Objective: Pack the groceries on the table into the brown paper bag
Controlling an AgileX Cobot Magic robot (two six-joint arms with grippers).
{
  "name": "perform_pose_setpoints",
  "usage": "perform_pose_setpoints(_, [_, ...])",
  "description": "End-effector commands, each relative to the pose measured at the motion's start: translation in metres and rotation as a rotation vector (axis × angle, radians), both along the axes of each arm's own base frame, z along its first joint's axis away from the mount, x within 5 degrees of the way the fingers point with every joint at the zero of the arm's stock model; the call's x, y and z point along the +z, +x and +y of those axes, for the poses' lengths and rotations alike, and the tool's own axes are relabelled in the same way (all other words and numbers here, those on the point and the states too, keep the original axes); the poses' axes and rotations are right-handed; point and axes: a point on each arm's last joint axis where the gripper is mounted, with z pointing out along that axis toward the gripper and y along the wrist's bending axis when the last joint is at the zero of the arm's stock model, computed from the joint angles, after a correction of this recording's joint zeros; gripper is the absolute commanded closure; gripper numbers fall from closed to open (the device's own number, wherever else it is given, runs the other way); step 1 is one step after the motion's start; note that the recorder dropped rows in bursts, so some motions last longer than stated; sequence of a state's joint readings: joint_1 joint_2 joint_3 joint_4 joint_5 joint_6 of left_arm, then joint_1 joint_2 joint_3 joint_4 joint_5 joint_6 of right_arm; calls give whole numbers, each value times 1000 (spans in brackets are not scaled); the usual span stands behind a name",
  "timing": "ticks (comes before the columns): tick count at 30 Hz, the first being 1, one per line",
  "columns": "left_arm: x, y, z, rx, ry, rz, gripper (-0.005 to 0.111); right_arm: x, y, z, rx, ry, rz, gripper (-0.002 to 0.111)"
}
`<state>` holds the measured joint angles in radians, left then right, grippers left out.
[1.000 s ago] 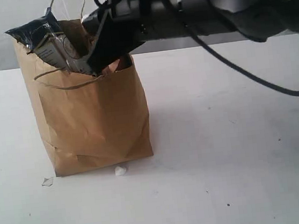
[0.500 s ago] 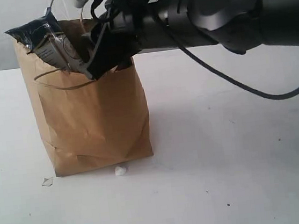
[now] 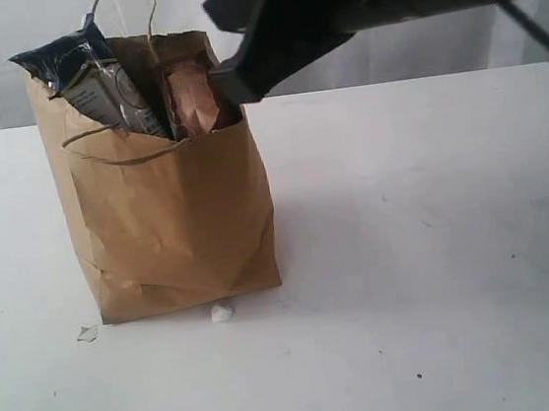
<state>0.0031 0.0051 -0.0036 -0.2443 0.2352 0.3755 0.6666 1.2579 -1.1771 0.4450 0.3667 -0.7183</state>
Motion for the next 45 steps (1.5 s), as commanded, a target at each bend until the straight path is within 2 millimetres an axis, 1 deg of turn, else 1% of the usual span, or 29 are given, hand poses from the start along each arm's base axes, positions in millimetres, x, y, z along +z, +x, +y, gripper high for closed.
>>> perform_pose_setpoints(1, [-1, 0, -1, -6, -10, 1, 107, 5, -10, -31, -142, -90, 55, 108])
perform_pose_setpoints(2, [-1, 0, -1, -6, -10, 1, 107, 4, -11, -36, -181, -97, 91, 108])
perform_pose_setpoints(4, [-1, 0, -1, -6, -10, 1, 107, -4, -15, -46, -268, -155, 198, 108])
perform_pose_setpoints(7, [-1, 0, -1, -6, -10, 1, 107, -27, -21, -56, -377, -231, 402, 108])
perform_pose_setpoints(8, [-1, 0, -1, -6, -10, 1, 107, -35, -23, -57, -394, -237, 458, 108])
perform_pose_setpoints(9, [-1, 0, -1, -6, -10, 1, 107, -48, -26, -56, -403, -238, 526, 108])
perform_pose_setpoints(11, [-1, 0, -1, -6, -10, 1, 107, -67, -32, -50, -382, -199, 647, 108])
perform_pose_setpoints(13, [-1, 0, -1, -6, -10, 1, 107, -85, -36, -37, -298, -140, 753, 108])
perform_pose_setpoints(15, [-1, 0, -1, -6, -10, 1, 107, -100, -36, -19, -170, -122, 766, 108])
perform_pose_setpoints(17, [-1, 0, -1, -6, -10, 1, 107, -114, -33, 4, -89, -96, 786, 108])
perform_pose_setpoints(20, [-1, 0, -1, -6, -10, 1, 107, -140, -23, 38, -78, -99, 777, 108])
perform_pose_setpoints(23, [-1, 0, -1, -6, -10, 1, 107, -168, -7, 67, -79, -140, 684, 108])
perform_pose_setpoints(26, [-1, 0, -1, -6, -10, 1, 107, -199, 6, 83, -116, -145, 671, 108])
perform_pose_setpoints(29, [-1, 0, -1, -6, -10, 1, 107, -221, 11, 89, -157, -155, 708, 108])
perform_pose_setpoints(33, [-1, 0, -1, -6, -10, 1, 107, -236, 16, 92, -176, -164, 710, 108])
perform_pose_setpoints(36, [-1, 0, -1, -6, -10, 1, 107, -240, 19, 95, -169, -177, 708, 108])
perform_pose_setpoints(37, [-1, 0, -1, -6, -10, 1, 107, -240, 19, 96, -152, -195, 698, 106])
perform_pose_setpoints(39, [-1, 0, -1, -6, -10, 1, 107, -239, 20, 98, -112, -229, 670, 99])
perform_pose_setpoints(42, [-1, 0, -1, -6, -10, 1, 107, -235, 22, 101, -94, -231, 653, 82])
perform_pose_setpoints(45, [-1, 0, -1, -6, -10, 1, 107, -234, 24, 103, -97, -224, 644, 66])
